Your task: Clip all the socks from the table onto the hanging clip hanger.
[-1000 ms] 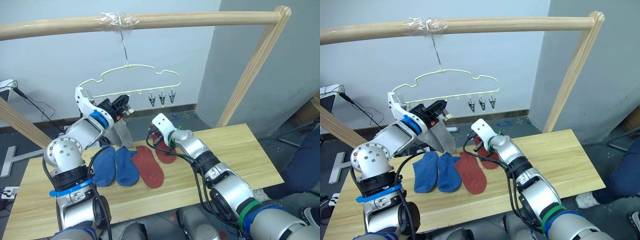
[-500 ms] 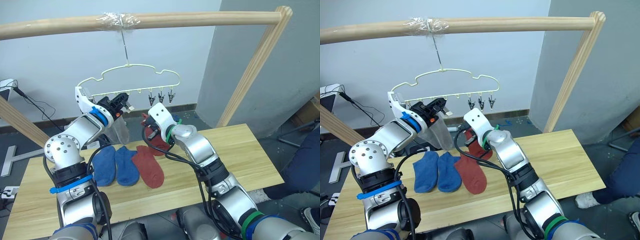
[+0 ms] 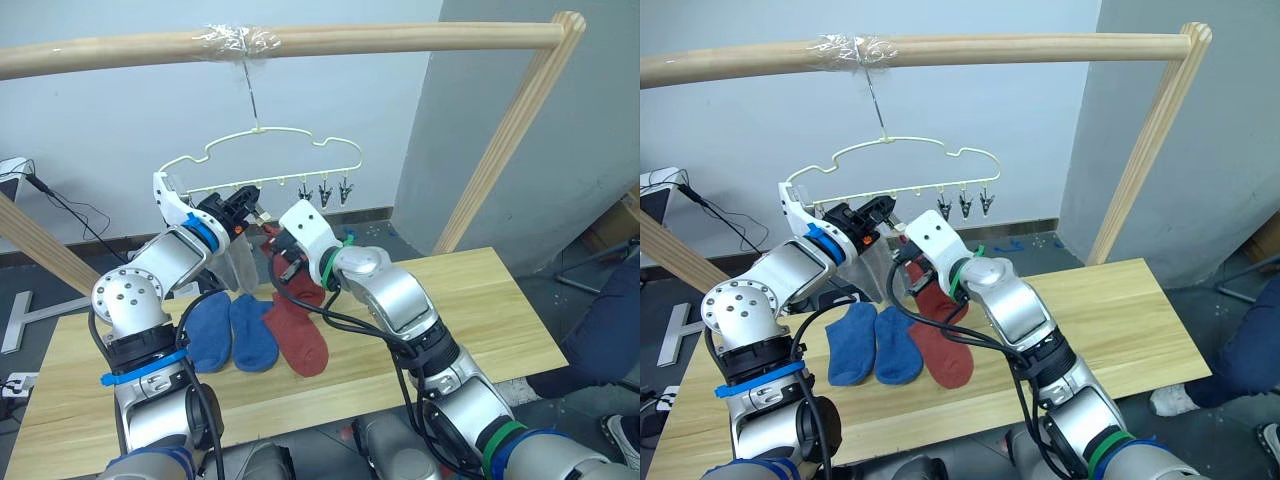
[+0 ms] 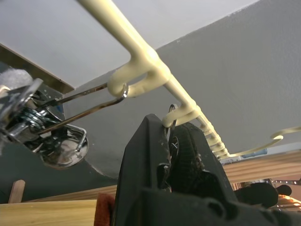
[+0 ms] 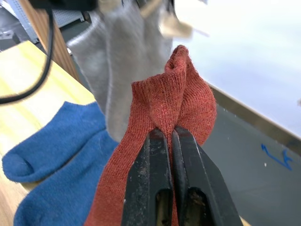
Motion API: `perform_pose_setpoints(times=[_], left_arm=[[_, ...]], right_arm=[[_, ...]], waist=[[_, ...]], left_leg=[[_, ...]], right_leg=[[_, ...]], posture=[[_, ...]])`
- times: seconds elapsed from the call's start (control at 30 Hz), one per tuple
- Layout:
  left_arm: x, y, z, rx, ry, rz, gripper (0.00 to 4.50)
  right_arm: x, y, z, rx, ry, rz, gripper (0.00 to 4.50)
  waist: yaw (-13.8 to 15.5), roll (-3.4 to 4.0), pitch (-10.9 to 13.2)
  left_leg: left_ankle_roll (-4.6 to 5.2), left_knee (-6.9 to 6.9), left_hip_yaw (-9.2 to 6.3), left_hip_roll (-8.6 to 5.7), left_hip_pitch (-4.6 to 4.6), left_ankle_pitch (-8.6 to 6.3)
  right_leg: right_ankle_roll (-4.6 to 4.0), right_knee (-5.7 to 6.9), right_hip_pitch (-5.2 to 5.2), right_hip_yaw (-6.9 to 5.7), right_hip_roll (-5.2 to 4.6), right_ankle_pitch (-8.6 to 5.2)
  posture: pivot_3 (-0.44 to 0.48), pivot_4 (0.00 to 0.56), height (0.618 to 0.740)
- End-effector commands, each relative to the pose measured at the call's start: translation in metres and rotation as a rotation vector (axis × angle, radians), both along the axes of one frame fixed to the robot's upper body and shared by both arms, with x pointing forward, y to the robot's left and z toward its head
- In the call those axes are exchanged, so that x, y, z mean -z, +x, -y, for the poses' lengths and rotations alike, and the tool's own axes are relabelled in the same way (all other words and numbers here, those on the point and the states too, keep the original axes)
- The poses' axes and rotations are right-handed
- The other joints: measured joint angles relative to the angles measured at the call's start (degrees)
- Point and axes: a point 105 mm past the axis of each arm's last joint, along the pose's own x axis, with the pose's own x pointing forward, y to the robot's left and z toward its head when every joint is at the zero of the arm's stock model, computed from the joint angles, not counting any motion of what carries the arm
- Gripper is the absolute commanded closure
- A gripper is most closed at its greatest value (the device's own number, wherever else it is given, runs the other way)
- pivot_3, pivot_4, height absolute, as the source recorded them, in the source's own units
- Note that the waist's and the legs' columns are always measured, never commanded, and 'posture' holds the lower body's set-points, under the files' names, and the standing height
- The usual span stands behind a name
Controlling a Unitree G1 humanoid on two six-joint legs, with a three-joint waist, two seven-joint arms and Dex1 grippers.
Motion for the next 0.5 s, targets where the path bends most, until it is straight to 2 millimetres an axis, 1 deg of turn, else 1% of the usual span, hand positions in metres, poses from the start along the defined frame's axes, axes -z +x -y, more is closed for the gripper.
perform_pose_setpoints(times=[0.03, 0.33, 0.5], left_arm=[[-0.037, -0.004, 0.002, 0.003, 0.0, 0.145, 4.37], [-0.035, -0.005, 0.003, 0.003, 0.007, 0.142, 4.37], [-0.035, -0.004, 0.003, 0.001, 0.009, 0.142, 4.37]], right_arm=[[-0.027, -0.007, -0.008, -0.045, 0.044, 0.075, 4.47], [-0.037, -0.008, -0.008, -0.05, 0.047, 0.109, 4.47], [-0.037, -0.009, -0.01, -0.058, 0.052, 0.097, 4.47]], waist=[[0.02, 0.0, 0.0], [0.02, 0.0, 0.0], [0.04, 0.01, 0.0]], left_leg=[[0.0, 0.0, 0.0, 0.0, -0.01, 0.0], [0.0, -0.01, -0.03, 0.01, -0.09, 0.0], [0.0, -0.01, -0.07, 0.01, -0.15, 0.0]], right_leg=[[0.0, -0.01, 0.0, 0.0, 0.0, 0.0], [0.0, -0.12, -0.02, 0.0, 0.0, 0.0], [0.0, -0.18, -0.04, 0.0, 0.0, 0.0]], posture=[[-0.323, 0.157, 0.74], [-0.324, 0.157, 0.74], [-0.324, 0.159, 0.74]])
